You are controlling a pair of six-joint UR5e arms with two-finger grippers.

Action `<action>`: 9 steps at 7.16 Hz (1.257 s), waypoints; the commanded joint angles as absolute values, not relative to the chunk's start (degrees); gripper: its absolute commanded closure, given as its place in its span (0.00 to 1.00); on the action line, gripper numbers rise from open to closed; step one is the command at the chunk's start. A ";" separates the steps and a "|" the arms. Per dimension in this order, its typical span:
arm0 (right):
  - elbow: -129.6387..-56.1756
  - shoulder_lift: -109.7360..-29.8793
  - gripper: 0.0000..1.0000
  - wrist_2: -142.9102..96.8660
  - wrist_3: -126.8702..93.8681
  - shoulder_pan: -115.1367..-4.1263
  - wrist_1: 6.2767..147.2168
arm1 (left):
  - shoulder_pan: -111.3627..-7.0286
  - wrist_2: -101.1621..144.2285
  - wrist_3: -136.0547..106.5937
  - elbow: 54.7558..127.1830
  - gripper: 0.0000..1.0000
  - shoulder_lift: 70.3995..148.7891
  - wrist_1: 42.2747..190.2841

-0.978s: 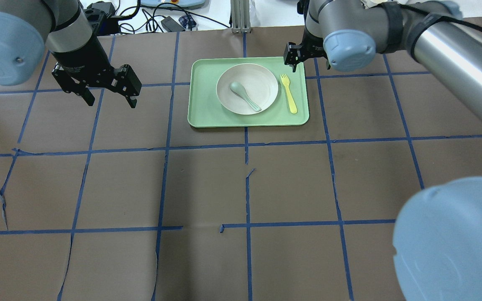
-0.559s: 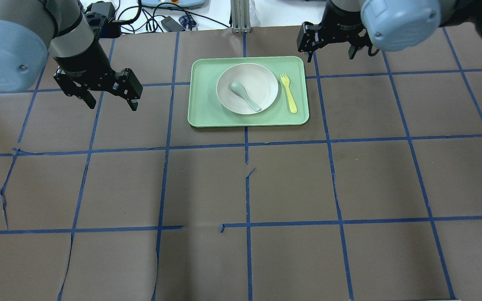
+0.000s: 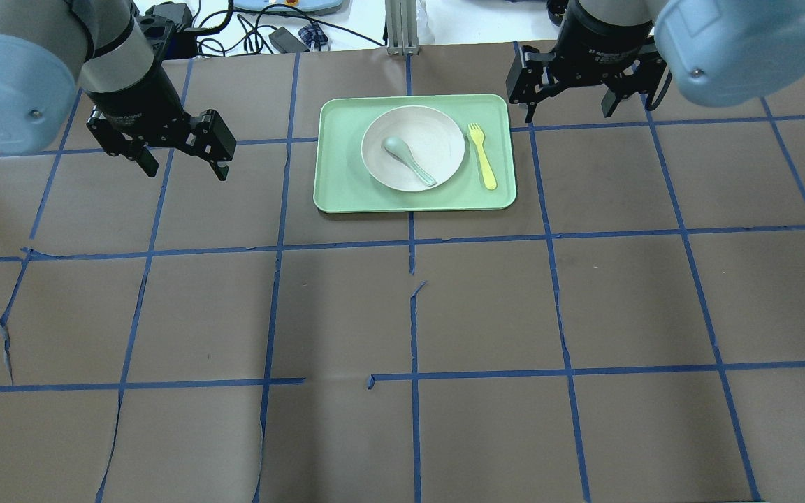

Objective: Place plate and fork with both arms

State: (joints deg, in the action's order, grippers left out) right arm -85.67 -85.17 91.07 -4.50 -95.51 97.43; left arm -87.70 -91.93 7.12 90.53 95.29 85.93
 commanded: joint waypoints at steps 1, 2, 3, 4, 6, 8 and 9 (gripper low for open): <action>-87.27 -85.87 0.00 89.75 -4.66 -95.45 98.08 | -87.71 -91.93 7.12 90.70 0.00 95.10 85.87; -86.93 -85.96 0.00 90.43 -4.48 -95.36 98.00 | -87.71 -91.93 7.12 90.70 0.00 95.10 85.78; -86.75 -85.87 0.00 90.53 -4.48 -95.45 97.91 | -87.80 -91.85 7.12 90.70 0.00 95.10 85.78; -86.31 -85.87 0.00 90.70 -4.66 -95.45 97.21 | -87.80 -91.85 7.21 90.70 0.00 95.10 85.78; -86.22 -85.87 0.00 90.88 -4.75 -95.45 97.21 | -87.80 -91.93 7.29 90.79 0.00 95.10 85.52; -86.31 -85.87 0.00 91.32 -4.83 -95.45 97.12 | -87.80 -91.93 6.51 90.79 0.00 95.62 84.73; -86.31 -85.87 0.00 92.19 -4.83 -95.45 97.21 | -87.80 -91.93 6.77 90.88 0.00 95.28 84.73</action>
State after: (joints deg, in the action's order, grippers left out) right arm -86.30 -85.87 91.46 -4.82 -95.45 97.15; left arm -87.80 -91.93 6.81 90.78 95.36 84.96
